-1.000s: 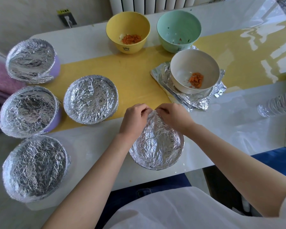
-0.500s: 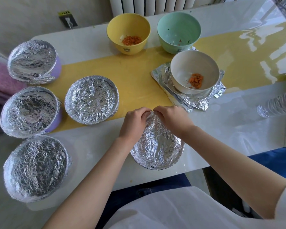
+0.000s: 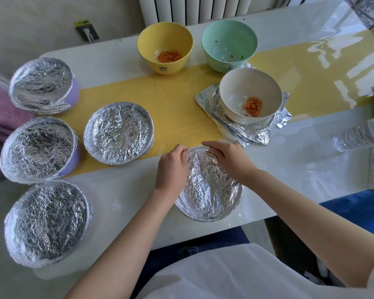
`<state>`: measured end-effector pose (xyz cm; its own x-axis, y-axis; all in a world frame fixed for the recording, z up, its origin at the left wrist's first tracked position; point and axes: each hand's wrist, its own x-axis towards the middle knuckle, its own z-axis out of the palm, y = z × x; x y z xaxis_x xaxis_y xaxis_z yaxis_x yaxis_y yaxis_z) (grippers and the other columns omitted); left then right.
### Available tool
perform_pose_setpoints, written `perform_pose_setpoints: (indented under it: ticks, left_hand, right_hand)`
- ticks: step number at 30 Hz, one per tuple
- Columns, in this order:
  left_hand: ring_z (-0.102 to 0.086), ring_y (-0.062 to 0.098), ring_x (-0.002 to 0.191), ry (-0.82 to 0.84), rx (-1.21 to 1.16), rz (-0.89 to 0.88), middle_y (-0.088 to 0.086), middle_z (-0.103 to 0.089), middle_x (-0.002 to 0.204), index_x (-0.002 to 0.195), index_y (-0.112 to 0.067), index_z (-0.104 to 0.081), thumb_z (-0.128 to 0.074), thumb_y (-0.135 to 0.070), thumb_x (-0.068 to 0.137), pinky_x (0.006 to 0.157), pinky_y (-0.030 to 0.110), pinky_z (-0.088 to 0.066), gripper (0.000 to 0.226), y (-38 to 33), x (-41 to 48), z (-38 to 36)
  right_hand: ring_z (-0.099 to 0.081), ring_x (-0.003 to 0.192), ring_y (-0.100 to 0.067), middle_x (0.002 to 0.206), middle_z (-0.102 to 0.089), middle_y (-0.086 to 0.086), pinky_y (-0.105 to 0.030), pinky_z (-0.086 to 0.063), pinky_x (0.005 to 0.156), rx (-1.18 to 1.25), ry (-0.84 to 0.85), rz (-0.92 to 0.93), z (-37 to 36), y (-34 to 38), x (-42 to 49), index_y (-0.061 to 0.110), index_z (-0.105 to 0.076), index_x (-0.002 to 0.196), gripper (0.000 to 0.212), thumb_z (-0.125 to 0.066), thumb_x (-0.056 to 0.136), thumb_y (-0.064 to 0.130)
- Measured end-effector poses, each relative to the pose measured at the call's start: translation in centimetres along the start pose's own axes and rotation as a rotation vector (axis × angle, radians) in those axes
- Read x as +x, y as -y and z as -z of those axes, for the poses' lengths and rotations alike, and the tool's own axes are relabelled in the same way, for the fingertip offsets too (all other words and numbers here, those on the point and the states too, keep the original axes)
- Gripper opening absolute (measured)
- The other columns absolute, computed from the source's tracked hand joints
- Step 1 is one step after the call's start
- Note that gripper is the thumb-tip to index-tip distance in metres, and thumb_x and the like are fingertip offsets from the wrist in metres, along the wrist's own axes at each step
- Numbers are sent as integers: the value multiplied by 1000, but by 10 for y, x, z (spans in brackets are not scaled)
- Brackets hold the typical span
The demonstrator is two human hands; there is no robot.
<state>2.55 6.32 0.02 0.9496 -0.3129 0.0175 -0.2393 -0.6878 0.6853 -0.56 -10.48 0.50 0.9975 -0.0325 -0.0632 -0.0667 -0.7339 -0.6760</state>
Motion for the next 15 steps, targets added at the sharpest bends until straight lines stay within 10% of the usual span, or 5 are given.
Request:
perform_pose_setpoints:
  ticks: [6, 15]
  left_hand:
    - [-63, 20, 98, 66, -72, -50, 8, -67, 111, 121, -7, -61, -50, -14, 96, 83, 31, -51, 28, -2, 3, 0]
    - [-63, 24, 73, 17, -22, -36, 12, -72, 87, 102, -3, -69, -54, -10, 94, 59, 13, -30, 19, -6, 8, -4]
  right_hand:
    - [-63, 77, -25, 91, -71, -10, -20, -36, 63, -19, -40, 54, -4, 1, 1, 7, -68, 109, 25, -48, 94, 3]
    - [-61, 75, -31, 84, -69, -13, -39, -47, 66, -123, 109, 13, 2, 9, 15, 9, -67, 108, 26, -43, 97, 9]
